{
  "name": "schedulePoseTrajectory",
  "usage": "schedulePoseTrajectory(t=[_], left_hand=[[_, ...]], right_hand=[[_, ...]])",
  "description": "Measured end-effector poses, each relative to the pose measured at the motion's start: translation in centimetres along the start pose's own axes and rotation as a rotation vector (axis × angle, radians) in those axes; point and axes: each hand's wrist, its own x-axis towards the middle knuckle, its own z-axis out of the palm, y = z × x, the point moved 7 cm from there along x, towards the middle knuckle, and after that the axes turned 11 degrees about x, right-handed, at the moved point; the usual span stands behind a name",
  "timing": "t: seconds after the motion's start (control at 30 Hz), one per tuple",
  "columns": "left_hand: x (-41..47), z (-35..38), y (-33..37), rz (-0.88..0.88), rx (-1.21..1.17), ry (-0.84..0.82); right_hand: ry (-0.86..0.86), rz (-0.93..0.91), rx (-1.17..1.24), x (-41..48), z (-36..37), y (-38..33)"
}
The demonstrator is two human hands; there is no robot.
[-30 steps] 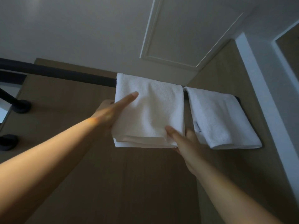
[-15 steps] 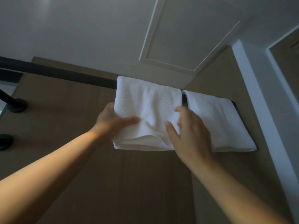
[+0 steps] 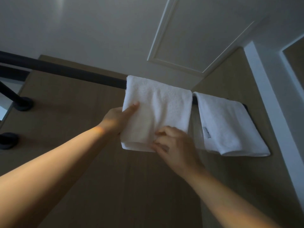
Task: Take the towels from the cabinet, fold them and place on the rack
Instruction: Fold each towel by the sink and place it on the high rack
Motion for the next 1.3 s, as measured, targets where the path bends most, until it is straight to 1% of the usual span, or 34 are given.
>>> schedulePoseTrajectory(t=[0.13, 0.2, 0.3, 0.37, 0.47, 0.57, 0.8, 0.93, 1.13, 1.2, 1.3], left_hand=[[-0.2, 0.0, 0.2, 0.096, 0.121, 0.137], [-0.2, 0.0, 0.3, 0.133, 0.14, 0.175], [-0.3, 0.0, 0.3, 0.174, 0.138, 0.2], [-0.2, 0.0, 0.3, 0.183, 0.126, 0.203], [-0.2, 0.3, 0.2, 0.176, 0.065, 0.168], [-0.3, 1.0, 0.5, 0.185, 0.047, 0.125], [-0.5, 3.1, 1.2, 0.162, 0.043, 0.076], [-0.8, 2.9, 1.3, 0.149, 0.047, 0.051], [-1.5, 2.8, 0.5, 0.097, 0.033, -0.036], [-1.6, 2.7, 0.3, 0.069, -0.006, -0.088], [-1.8, 2.7, 0.0, 0.026, -0.044, -0.102]], right_hand=[[0.223, 0.103, 0.029, 4.8, -2.8, 1.3], [0.207, 0.13, -0.001, 7.8, -2.7, 1.8], [0.117, 0.16, -0.156, 10.9, -1.5, 2.8], [0.095, 0.206, -0.232, 11.4, -1.2, 3.9], [0.15, 0.193, -0.309, 10.7, -1.6, 4.8], [0.204, 0.171, -0.289, 10.0, -2.5, 5.8], [0.159, 0.167, -0.292, 9.0, -4.0, 7.8], [0.145, 0.196, -0.209, 8.8, -4.0, 7.4], [0.15, 0.352, 0.135, 5.3, -1.9, 5.7], [0.132, 0.344, 0.14, 3.7, -0.6, 4.8], [0.085, 0.333, 0.07, 1.6, 0.8, 4.3]])
